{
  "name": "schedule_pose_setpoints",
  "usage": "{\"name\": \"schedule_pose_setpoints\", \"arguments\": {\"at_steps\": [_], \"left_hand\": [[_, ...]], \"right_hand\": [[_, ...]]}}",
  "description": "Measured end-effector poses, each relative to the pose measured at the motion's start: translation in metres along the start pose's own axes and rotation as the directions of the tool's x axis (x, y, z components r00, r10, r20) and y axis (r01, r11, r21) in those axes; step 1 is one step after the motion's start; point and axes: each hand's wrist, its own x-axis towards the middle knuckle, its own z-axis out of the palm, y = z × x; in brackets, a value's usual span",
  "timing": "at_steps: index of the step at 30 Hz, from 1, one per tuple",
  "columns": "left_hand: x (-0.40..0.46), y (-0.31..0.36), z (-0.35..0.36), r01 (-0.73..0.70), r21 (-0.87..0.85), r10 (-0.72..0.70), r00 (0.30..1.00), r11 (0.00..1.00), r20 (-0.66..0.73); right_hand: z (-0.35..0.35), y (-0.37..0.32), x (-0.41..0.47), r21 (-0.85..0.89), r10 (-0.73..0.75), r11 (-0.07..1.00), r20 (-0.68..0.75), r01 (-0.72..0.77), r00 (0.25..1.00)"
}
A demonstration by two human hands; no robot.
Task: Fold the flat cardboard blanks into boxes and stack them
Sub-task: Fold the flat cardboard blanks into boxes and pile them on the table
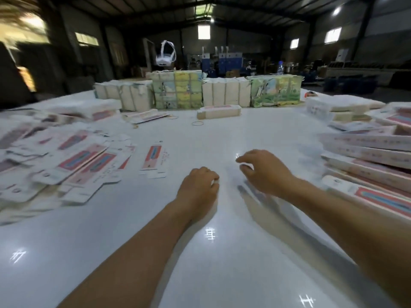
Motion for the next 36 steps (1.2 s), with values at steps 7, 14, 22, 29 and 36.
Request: {"name": "schedule_pose_setpoints", "arguments": {"at_steps": [7, 14, 22, 29, 36], "left_hand": [[-0.002, 0.001, -0.002, 0.04, -0.027, -0.039, 0.999, 0.999, 0.03], [0.031, -0.066, -0.095, 0.379, -0.362, -0.387, 0.921, 0.852, 0.052], [-0.019, -0.23, -0.174, 0.83, 0.309, -0.827, 0.531, 0.464, -0.186], [-0.002, -0.249, -0.175, 0.874, 0.243, -0.855, 0.472, 0.422, -0.214], [0.017, -0.204, -0.173, 0.765, 0.242, -0.643, 0.636, 0.597, -0.426]], "right_hand": [[0.047, 0.004, -0.007, 0.011, -0.024, 1.0, 0.061, 0.023, 0.998], [0.049, 0.004, -0.007, 0.045, -0.025, 0.999, -0.015, 0.025, 1.0], [0.052, -0.002, -0.003, 0.067, 0.016, 0.998, -0.013, -0.015, 1.0], [0.051, -0.002, -0.003, 0.065, 0.014, 0.998, -0.008, -0.013, 1.0], [0.051, -0.003, -0.003, 0.079, 0.023, 0.997, 0.006, -0.023, 1.0]]}}
